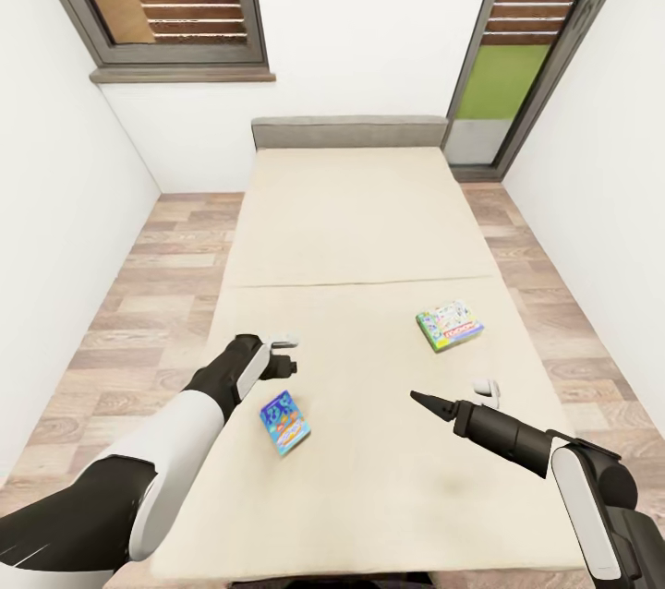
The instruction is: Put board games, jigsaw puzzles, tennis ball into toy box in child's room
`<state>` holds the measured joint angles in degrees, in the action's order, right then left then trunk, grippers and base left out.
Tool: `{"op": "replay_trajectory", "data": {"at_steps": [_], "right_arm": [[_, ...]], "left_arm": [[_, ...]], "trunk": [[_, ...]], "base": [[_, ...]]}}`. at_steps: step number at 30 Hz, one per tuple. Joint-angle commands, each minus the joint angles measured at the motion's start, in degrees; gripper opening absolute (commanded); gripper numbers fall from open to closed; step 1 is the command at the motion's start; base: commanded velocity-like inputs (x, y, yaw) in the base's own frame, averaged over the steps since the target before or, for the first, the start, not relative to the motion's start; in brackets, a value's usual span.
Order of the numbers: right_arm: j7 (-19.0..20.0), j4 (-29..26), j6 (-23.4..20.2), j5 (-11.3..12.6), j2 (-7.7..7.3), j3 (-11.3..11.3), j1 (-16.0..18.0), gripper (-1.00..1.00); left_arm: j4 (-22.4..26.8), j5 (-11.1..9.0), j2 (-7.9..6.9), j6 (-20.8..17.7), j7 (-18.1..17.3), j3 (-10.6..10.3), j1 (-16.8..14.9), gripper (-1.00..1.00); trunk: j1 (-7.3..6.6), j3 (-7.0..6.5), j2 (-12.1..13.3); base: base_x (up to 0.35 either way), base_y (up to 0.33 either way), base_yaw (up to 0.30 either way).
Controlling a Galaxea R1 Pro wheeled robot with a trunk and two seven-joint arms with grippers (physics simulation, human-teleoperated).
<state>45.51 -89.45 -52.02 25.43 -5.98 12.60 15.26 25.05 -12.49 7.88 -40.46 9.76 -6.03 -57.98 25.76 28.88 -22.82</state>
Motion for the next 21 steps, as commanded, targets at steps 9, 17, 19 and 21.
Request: {"op": "replay_trajectory", "data": {"at_steps": [9,17,19,21], "right_arm": [[0.19,-0.02,-0.27,-0.02,-0.04,0.11,0.04,1.0],[0.19,-0.02,-0.27,-0.03,-0.08,0.22,0.04,1.0],[0.19,-0.02,-0.27,-0.03,-0.09,0.23,0.04,1.0],[0.18,-0.02,-0.25,-0.03,-0.09,0.23,0.04,1.0]], "left_arm": [[0.38,-0.68,-0.2,-0.43,0.42,-0.37,-0.03,1.0],[0.52,-0.56,-0.17,3.63,0.65,-0.38,-0.03,1.0],[0.51,-0.44,-0.16,5.0,0.76,-0.4,-0.03,1.0],[0.48,-0.37,-0.16,5.6,0.83,-0.44,-0.03,1.0]], "trunk": [[0.03,0.92,-0.1],[0.03,1.67,-0.1],[0.03,1.86,-0.1],[0.03,2.05,-0.1]], "base": [[0.0,0.0,0.0],[0.0,0.0,0.0],[0.0,0.0,0.0],[0.0,0.0,0.0]]}}
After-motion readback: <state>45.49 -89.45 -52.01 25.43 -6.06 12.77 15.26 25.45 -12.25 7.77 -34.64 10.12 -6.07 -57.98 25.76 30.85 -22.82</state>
